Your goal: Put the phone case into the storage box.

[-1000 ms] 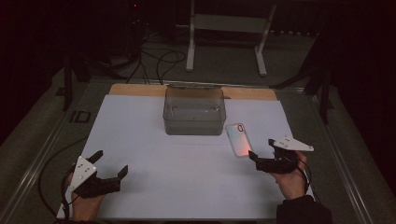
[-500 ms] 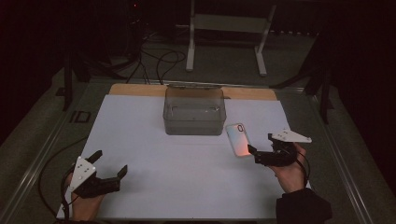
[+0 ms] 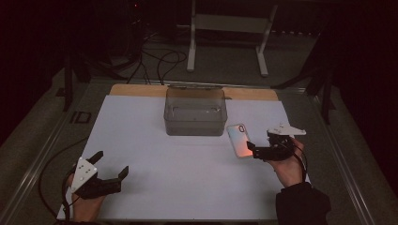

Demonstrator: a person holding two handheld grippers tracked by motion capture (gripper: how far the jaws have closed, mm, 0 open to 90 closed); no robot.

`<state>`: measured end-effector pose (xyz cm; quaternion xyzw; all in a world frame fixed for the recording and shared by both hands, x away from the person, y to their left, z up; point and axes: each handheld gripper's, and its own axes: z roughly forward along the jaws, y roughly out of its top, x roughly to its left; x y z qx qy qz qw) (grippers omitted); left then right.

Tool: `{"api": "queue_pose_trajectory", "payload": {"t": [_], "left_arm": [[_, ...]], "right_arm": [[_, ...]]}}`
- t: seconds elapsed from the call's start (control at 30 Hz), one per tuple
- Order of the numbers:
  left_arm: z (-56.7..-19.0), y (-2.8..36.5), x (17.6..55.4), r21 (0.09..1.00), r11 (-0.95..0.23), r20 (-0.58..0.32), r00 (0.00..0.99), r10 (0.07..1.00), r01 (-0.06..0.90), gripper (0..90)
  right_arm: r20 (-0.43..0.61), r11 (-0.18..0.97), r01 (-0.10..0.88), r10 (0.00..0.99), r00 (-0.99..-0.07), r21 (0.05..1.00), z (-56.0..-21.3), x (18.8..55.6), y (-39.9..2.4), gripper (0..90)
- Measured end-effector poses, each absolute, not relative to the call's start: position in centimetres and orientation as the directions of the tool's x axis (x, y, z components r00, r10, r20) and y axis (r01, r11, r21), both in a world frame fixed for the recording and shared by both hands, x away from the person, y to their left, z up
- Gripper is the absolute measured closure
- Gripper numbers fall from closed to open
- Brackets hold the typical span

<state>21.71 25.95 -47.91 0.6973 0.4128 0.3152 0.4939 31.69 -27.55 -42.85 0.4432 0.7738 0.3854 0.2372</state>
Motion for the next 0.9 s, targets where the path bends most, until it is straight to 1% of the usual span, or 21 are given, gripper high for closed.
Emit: {"api": "queue_pose_trajectory", "payload": {"t": [0.9], "left_arm": [[-48.0,25.8,21.8,0.946,-0.183,0.038,0.469,0.883,0.268,0.1]], "right_arm": [[-0.021,0.321,0.567,0.882,-0.471,0.758,-43.5,34.0,-27.4,9.4]]}}
